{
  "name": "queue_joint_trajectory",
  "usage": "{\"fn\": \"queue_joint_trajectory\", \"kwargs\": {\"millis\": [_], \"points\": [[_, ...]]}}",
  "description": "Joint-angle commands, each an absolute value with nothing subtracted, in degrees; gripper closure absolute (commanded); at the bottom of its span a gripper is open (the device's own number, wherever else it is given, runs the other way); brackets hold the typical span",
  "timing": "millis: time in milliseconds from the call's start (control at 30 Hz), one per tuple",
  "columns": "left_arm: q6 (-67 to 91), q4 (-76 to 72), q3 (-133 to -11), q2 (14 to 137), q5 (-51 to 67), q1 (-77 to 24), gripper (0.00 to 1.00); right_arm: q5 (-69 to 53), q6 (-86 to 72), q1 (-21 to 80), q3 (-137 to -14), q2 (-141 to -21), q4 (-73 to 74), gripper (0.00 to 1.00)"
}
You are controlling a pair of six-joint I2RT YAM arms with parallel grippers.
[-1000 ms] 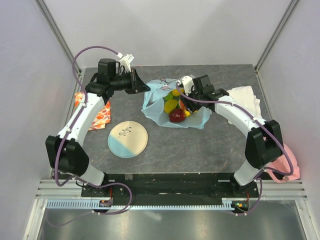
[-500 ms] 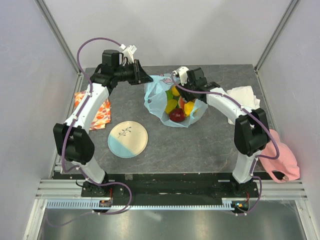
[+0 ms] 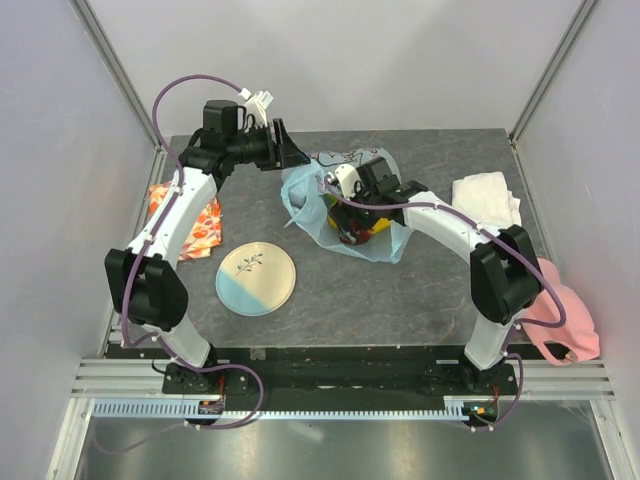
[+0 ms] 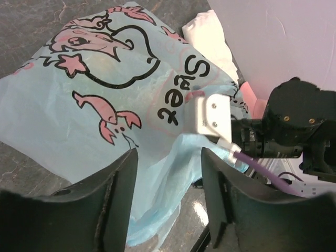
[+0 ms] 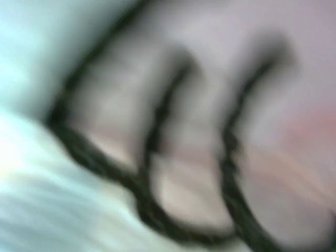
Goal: Take the fake fruits out of the plastic bag
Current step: Take out the fake fruit from the plastic bag.
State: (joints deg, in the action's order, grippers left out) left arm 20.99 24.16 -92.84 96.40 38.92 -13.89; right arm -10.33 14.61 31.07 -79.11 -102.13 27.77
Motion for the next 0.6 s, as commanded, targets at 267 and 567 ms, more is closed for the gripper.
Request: {"fn": "queue_joint_trajectory", "kwargs": {"millis": [267, 567], "points": [[17.1, 24.7, -90.6, 91.9, 37.6, -13.8, 0.38, -7.8, 18.2, 32.2, -86.9, -113.2, 31.1, 0.02], [16.5, 24.8, -91.5, 91.8, 37.0, -13.7, 0.38, -5.6, 18.1, 32.2, -87.3, -112.5, 31.0, 0.3]]}}
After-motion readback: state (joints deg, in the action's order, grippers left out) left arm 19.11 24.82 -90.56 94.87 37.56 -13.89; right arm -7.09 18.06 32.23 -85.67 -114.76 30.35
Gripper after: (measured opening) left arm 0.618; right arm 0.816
